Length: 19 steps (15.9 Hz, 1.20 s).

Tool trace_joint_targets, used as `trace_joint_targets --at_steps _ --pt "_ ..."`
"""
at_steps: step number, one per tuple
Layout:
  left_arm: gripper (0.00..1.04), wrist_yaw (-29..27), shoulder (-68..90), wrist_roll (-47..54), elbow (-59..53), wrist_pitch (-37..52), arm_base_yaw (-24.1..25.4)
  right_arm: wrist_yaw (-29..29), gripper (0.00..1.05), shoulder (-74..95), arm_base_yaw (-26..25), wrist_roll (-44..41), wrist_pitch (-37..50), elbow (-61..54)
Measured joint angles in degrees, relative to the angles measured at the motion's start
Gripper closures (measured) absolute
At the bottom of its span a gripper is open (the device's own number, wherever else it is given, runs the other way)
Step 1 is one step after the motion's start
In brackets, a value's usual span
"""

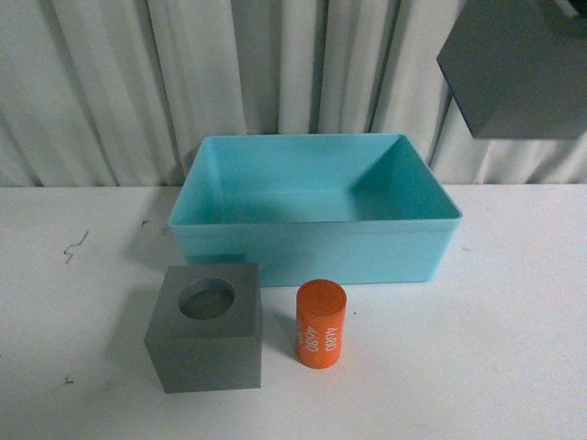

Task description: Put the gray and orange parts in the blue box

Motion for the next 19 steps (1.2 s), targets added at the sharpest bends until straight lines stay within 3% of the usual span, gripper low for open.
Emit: trace_joint_targets --at_steps 6,11,19 --pt "0.07 -0.02 0.0 0.0 0.0 0.0 0.0 3.82 0.86 25.38 6.71 0.48 -3.5 23.15" --pt "0.07 -0.02 0.0 0.0 0.0 0.0 0.0 8.13 0.86 36.35 9.18 0.5 -6.88 27.34" --pt "0.07 -0.02 0.0 0.0 0.0 0.02 0.0 15.21 0.85 40.15 9.44 0.7 -8.57 29.2"
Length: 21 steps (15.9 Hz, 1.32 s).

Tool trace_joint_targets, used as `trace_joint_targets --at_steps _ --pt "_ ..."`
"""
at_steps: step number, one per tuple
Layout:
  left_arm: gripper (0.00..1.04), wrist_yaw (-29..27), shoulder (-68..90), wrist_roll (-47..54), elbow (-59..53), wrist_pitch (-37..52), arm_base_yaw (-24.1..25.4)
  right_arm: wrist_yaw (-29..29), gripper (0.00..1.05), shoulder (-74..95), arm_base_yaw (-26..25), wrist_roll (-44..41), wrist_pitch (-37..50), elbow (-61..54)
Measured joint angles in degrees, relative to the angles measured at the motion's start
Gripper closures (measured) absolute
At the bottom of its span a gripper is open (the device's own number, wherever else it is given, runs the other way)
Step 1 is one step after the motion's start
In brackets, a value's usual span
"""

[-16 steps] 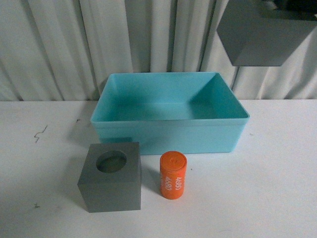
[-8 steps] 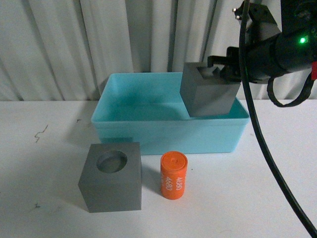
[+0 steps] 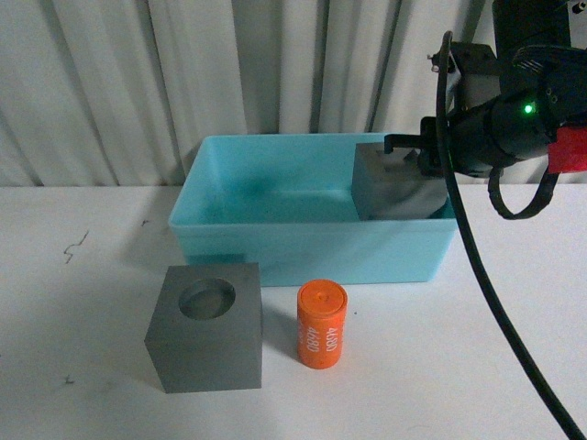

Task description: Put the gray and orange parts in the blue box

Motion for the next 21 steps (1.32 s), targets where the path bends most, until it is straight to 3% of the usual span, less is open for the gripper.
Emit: trace_joint_targets --at_steps 5,8,11,13,14,15,16,18,21 --pt "0.07 0.0 0.0 -0.02 0.0 -0.02 0.0 2.64 0.35 -3.61 -0.44 1.25 3.87 -1.73" --pt "0.07 0.0 0.0 0.0 0.0 0.0 0.0 0.42 0.05 -20.98 -3.58 3.78 8.24 -13.22" --pt "0.07 0.0 0.0 0.0 0.0 -0.02 0.0 -4.57 0.06 -46.88 -9.66 8.81 3.61 -33.31" --pt "0.07 0.02 0.0 0.0 0.0 -0.02 0.0 -4.22 0.06 -59.58 -10.14 10.27 -2.03 -46.16" --pt "0.07 0.0 0.0 -0.02 0.0 0.0 0.0 -3.41 0.09 -59.63 -10.36 9.4 4.52 -47.28" --pt "0.07 -0.09 0.0 0.0 0.0 0.02 0.0 -1.2 0.22 -60.52 -11.39 4.2 18.88 -51.6" --pt "0.07 -0.09 0.0 0.0 0.0 -0.11 0.04 -0.57 0.33 -62.64 -11.52 -0.15 25.51 -56.81" --pt "0.07 0.02 0.0 0.0 0.0 -0.07 0.0 -0.57 0.57 -66.23 -11.65 -4.52 30.51 -63.39" --pt "0.07 0.0 0.0 0.0 0.0 -0.07 0.0 -0.55 0.91 -72.13 -11.65 -5.86 30.67 -69.02"
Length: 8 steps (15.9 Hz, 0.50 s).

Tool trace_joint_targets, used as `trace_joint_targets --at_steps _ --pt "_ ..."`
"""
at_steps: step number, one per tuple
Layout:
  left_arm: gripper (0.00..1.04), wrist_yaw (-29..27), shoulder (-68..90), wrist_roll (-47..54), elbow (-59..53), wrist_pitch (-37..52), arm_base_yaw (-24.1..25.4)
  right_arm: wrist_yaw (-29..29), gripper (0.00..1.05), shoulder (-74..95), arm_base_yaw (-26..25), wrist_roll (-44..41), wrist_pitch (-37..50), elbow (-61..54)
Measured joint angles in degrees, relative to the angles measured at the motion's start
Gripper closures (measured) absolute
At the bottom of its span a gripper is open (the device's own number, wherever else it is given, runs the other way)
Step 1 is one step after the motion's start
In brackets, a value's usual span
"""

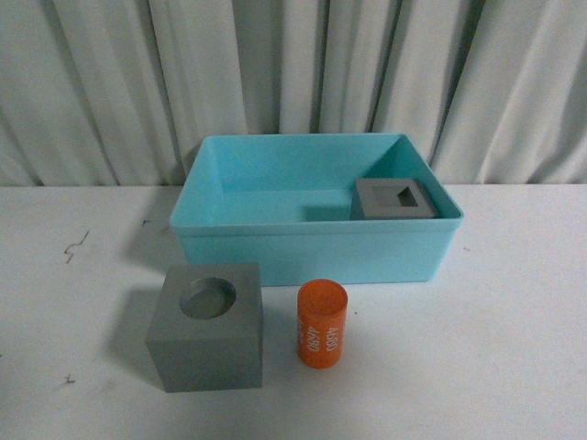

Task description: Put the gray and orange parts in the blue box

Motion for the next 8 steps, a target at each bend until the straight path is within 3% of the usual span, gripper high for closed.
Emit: trace_joint_targets --at_steps 1,8 --pt "0.07 0.0 0.0 0.0 0.0 0.0 0.0 0.02 1.03 -3.45 0.0 -0.55 -1.05 -2.75" --pt "0.07 0.0 0.0 0.0 0.0 0.0 0.0 0.04 1.03 -19.85 0.0 -0.57 -10.67 -9.49"
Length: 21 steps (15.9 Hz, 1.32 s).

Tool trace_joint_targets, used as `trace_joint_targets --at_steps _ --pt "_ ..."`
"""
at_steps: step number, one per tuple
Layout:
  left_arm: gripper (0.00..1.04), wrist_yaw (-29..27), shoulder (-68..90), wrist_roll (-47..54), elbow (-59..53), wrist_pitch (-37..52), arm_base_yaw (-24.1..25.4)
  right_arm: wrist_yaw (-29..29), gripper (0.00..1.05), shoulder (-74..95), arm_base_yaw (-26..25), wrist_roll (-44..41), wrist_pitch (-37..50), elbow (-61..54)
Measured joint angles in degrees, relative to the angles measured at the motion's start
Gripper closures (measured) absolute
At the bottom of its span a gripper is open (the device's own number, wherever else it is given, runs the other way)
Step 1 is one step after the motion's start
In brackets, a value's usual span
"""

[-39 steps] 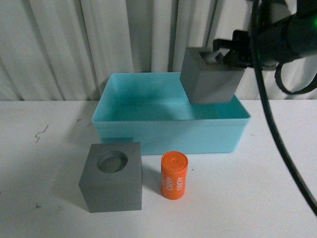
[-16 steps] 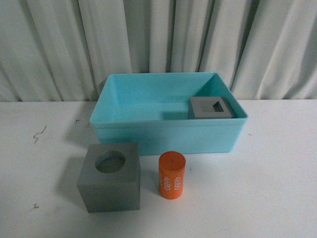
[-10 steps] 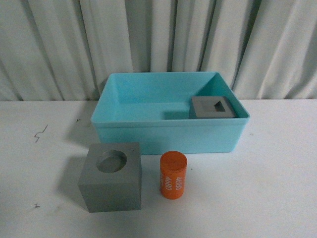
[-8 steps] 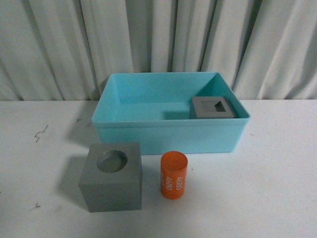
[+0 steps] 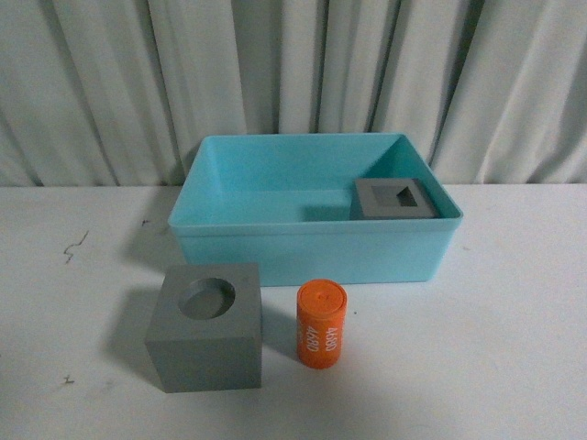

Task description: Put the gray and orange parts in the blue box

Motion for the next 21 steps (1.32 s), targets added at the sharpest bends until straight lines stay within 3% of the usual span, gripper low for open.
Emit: trace_joint_targets --at_steps 2,7,17,19,21 --pt "0.07 0.0 0.0 0.0 0.0 0.0 0.0 -0.02 1.03 -2.12 0.0 0.0 1.11 -2.12" --pt "0.07 0.0 0.0 0.0 0.0 0.0 0.0 0.0 1.03 -12.48 0.0 0.0 -9.42 -2.16" --pt "0.07 0.0 0.0 0.0 0.0 0.02 0.0 0.0 1.03 -21.92 0.0 0.0 -18.6 -2.16" --pt "0.07 -0.04 0.0 0.0 0.0 0.02 0.0 0.02 1.03 -30.95 0.0 -0.02 -28.87 -2.14" --pt "0.07 -0.07 0.0 0.0 0.0 0.07 0.0 0.04 1.03 -31.52 0.0 -0.02 -29.22 -2.14"
